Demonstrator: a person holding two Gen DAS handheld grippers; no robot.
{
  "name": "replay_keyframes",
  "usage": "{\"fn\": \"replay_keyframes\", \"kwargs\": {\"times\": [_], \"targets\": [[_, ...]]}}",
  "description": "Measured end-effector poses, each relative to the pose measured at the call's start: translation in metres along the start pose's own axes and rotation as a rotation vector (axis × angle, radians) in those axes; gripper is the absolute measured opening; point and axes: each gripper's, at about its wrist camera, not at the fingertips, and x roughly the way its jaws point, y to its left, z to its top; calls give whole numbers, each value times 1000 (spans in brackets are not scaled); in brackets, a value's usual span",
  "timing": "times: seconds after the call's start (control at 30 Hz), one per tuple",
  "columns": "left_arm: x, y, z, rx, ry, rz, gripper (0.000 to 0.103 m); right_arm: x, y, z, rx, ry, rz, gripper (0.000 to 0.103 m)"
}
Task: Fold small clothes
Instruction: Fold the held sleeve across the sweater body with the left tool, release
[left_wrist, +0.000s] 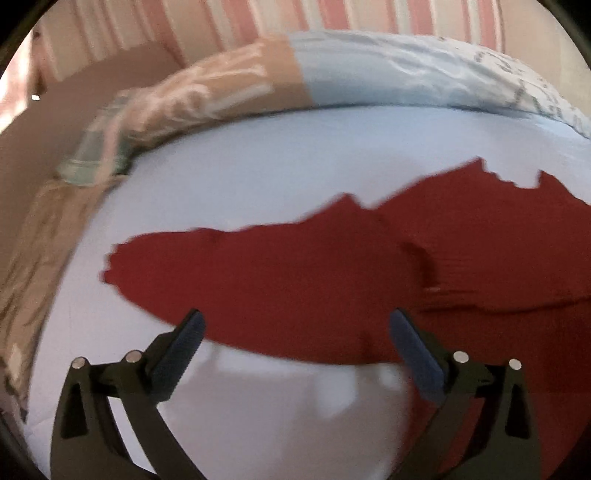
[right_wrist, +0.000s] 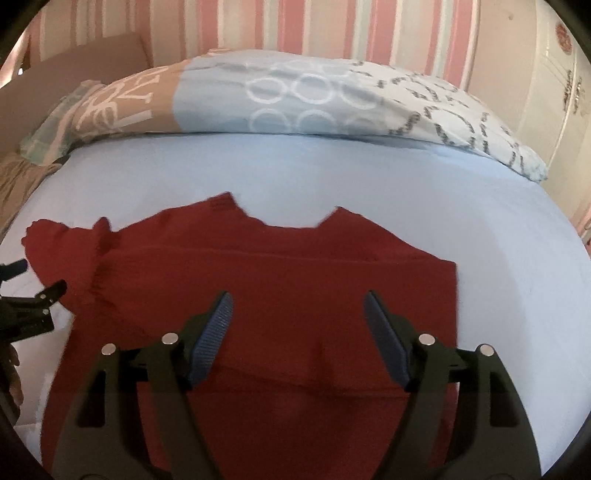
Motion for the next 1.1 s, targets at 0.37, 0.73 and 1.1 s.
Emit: {"fn": "replay_keyframes", "kwargs": {"times": [0.37, 0.73, 1.1], "targets": [[24, 130, -8, -114, 42, 12, 101, 3, 41, 5, -83, -9, -14, 75], [71, 205, -5, -178, 33, -122, 101, 27, 52, 12, 10, -18, -23, 75], [112, 264, 0, -287, 59, -210, 99, 49, 68, -1, -85, 15, -57, 75]]}}
